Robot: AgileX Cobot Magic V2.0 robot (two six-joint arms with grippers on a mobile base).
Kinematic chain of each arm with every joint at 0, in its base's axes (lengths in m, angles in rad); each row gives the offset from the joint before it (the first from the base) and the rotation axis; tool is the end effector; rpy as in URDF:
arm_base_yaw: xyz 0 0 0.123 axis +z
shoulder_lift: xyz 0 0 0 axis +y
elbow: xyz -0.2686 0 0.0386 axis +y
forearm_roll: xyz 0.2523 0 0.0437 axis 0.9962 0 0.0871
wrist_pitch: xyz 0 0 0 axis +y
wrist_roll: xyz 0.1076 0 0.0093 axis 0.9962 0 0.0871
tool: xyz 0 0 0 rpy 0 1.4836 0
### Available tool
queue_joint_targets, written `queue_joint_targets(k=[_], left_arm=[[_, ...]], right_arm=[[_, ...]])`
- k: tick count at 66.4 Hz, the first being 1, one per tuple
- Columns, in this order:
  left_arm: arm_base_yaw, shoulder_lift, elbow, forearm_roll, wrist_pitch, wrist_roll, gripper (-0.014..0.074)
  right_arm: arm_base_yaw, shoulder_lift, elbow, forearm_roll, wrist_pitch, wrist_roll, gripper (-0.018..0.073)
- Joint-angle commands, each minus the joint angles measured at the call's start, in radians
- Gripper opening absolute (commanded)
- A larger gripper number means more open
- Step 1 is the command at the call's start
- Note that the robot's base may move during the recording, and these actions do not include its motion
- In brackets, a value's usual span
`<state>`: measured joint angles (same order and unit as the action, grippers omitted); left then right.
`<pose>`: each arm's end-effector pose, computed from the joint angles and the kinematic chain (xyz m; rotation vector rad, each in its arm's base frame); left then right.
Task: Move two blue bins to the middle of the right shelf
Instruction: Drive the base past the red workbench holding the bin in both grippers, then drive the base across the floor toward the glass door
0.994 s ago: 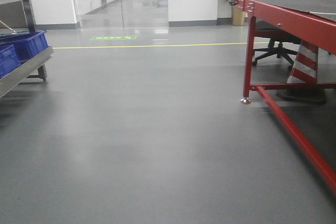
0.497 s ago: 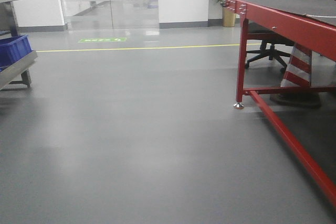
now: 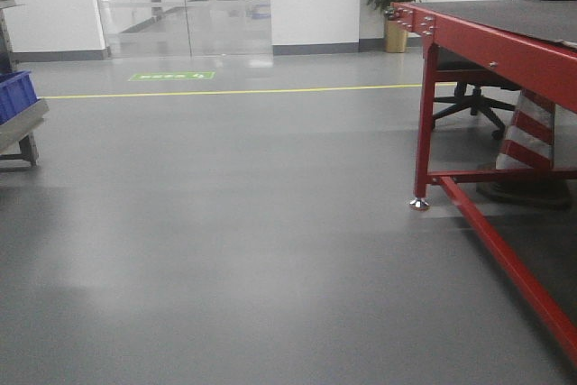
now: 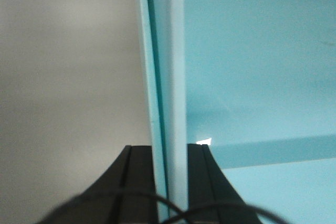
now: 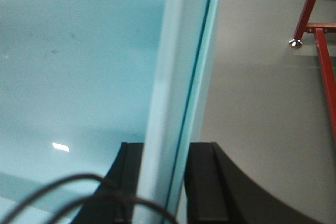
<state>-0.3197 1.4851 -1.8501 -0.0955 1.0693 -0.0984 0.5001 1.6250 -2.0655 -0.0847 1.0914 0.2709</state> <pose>0.3042 -0.1102 0.4626 0.2406 2.1924 -0.3525 0.3143 0.1625 0.4787 -0.2435 2.1377 0.3493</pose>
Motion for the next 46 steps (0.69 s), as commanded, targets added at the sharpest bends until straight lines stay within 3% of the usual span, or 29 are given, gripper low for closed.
queue_joint_targets(k=[1, 46], left_arm=[[-0.016, -0.016, -0.021, -0.103, -0.07, 0.013, -0.0111], [-0.016, -0.016, -0.021, -0.103, -0.07, 0.013, -0.0111]], right_arm=[[0.007, -0.009, -0.017, 0.046, -0.106, -0.001, -0.0153], [0.007, -0.009, -0.017, 0.046, -0.106, -0.001, -0.0153]])
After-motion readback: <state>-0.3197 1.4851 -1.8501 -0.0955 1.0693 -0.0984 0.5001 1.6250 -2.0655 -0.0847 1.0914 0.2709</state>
